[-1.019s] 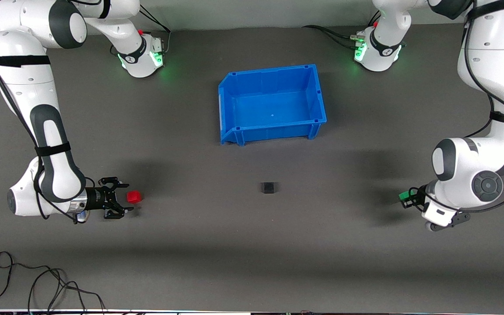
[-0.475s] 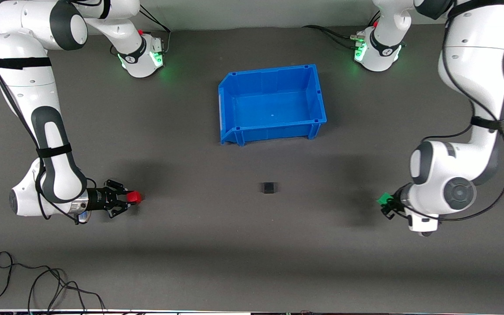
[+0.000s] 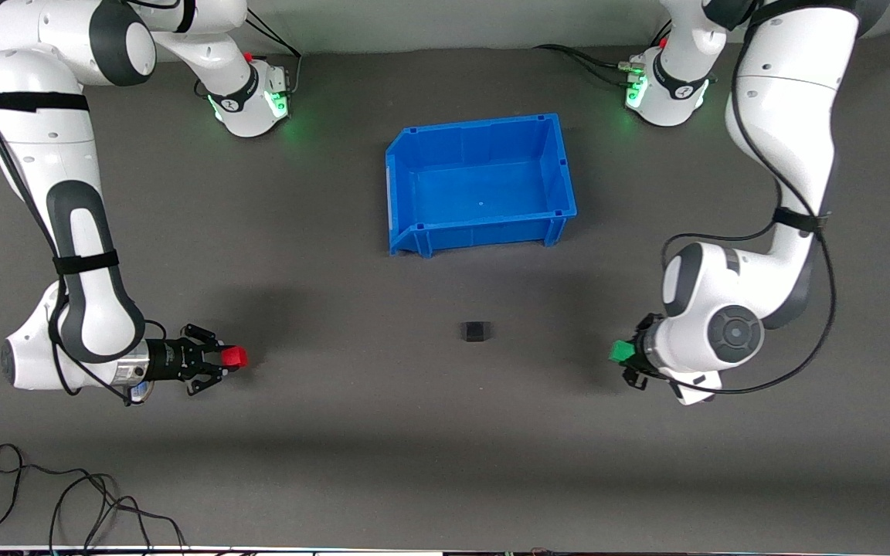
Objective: Attach green and red cubes to black cube
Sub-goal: 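Carry the red and green cubes toward the black cube with both grippers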
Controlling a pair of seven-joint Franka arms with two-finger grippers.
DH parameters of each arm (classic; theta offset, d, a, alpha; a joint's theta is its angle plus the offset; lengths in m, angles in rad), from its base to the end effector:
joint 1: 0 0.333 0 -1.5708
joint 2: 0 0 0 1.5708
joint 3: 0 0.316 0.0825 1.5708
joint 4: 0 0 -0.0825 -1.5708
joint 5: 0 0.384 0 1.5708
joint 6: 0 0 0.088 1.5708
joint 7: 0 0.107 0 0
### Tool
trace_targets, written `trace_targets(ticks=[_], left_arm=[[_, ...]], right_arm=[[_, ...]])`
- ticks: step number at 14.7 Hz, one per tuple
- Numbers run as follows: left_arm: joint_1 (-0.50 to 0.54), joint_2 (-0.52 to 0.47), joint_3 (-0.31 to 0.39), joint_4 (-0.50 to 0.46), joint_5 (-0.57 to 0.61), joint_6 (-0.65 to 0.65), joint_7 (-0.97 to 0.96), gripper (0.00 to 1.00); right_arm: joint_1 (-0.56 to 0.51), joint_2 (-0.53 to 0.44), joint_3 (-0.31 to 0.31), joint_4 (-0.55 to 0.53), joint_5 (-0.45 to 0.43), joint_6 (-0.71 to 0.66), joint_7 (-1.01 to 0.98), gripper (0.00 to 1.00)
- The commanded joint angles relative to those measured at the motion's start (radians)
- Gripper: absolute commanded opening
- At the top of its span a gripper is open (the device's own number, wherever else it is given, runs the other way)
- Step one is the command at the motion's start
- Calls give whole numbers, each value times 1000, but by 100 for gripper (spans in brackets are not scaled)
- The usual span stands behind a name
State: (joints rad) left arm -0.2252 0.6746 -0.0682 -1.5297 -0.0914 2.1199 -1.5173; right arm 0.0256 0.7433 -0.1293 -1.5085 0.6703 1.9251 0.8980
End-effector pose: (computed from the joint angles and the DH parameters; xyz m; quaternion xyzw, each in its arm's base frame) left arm 0.6700 -0.1994 0.2546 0.7976 0.5988 -0.0725 0.0040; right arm 0.6845 -0.0147 0.2138 -0.7569 0.5883 0.2308 0.1664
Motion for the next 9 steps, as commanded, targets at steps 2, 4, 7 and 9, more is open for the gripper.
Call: trace_targets(ticks=[2, 4, 7, 9], left_arm=[[-111, 57, 18, 51, -25, 20, -243, 7], [-147, 71, 18, 51, -22, 86, -372, 6], [-212, 103, 18, 49, -22, 164, -545, 6], [-242, 108, 16, 45, -24, 183, -613, 6]], right_arm=[[112, -22, -10, 10, 84, 11, 122, 20], [177, -21, -10, 8, 112, 92, 198, 20], [299, -12, -9, 11, 143, 222, 338, 20], [384, 5, -9, 28, 187, 302, 419, 20]])
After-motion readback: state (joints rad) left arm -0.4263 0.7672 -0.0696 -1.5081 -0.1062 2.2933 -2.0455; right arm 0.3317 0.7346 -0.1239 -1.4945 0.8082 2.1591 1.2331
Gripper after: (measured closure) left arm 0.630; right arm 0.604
